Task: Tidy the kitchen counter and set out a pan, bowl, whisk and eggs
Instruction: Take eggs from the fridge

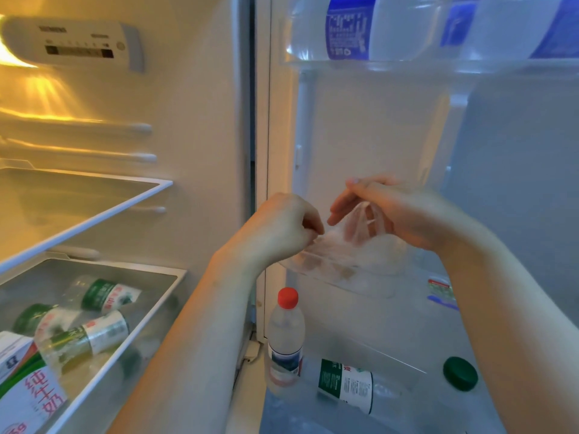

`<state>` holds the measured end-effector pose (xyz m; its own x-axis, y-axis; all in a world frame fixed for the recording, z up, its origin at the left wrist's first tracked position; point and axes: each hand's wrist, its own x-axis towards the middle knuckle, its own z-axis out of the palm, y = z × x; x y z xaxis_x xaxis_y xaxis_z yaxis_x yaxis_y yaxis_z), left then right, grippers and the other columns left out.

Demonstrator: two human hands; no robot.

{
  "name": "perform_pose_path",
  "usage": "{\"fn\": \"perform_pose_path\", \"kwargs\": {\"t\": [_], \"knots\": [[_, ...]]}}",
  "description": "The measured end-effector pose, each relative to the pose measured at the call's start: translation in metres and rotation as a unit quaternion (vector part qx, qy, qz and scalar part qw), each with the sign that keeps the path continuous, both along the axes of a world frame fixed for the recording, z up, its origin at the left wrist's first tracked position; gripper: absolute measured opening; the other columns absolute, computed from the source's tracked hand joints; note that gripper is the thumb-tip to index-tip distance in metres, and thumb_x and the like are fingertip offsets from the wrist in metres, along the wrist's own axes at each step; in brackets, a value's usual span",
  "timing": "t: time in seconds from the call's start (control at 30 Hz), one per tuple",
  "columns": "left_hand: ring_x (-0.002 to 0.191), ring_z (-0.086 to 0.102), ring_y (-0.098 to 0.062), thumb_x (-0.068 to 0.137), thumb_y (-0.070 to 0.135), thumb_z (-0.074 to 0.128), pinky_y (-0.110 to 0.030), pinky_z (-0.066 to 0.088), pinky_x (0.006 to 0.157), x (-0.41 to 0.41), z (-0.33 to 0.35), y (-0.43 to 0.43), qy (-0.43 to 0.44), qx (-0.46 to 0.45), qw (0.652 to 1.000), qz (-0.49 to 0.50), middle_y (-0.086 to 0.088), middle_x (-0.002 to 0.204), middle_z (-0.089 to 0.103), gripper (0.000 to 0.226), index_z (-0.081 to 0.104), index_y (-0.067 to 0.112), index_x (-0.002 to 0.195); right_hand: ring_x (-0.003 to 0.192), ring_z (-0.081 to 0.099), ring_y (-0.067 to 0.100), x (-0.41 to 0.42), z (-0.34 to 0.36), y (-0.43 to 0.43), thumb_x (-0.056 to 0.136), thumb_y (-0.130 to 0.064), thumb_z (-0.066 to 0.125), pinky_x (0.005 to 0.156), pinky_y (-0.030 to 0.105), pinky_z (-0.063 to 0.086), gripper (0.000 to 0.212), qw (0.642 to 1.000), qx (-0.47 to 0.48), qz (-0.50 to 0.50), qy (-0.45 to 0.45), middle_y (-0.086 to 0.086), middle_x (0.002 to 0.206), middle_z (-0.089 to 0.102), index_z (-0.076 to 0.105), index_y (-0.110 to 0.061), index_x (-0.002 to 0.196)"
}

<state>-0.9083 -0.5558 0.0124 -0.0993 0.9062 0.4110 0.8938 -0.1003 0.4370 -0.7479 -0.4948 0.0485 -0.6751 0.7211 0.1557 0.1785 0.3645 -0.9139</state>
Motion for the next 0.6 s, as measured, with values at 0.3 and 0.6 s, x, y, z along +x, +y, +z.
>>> {"fn": "perform_pose_path", "kwargs": {"t": [0.3, 0.6], "knots": [[0.083, 0.063, -0.019, 0.081, 0.03, 0.066, -0.034, 0.054, 0.076, -0.003, 0.0, 0.011, 0.061, -0.087, 0.992, 0.066, 0.001, 0.082, 0.069, 0.013, 0.075, 0.021, 0.082, 0.032, 0.043, 0.014, -0.013, -0.011, 0.007, 0.092, -0.013, 0.055, 0.034, 0.015, 0.033, 0.021, 0.938, 0.149, -0.062, -0.305, -0.004, 0.042, 0.058, 0.069, -0.014, 0.077], [0.092, 0.065, -0.022, 0.083, 0.038, 0.065, -0.038, 0.054, 0.083, -0.002, 0.006, 0.018, 0.107, -0.179, 0.977, 0.045, -0.003, 0.098, 0.071, 0.027, 0.073, 0.016, 0.096, 0.053, 0.052, 0.011, -0.012, -0.005, 0.001, 0.087, -0.03, 0.063, 0.044, 0.017, 0.038, 0.022, 0.844, 0.258, -0.087, -0.462, 0.004, 0.078, 0.066, 0.074, -0.012, 0.094]]}}
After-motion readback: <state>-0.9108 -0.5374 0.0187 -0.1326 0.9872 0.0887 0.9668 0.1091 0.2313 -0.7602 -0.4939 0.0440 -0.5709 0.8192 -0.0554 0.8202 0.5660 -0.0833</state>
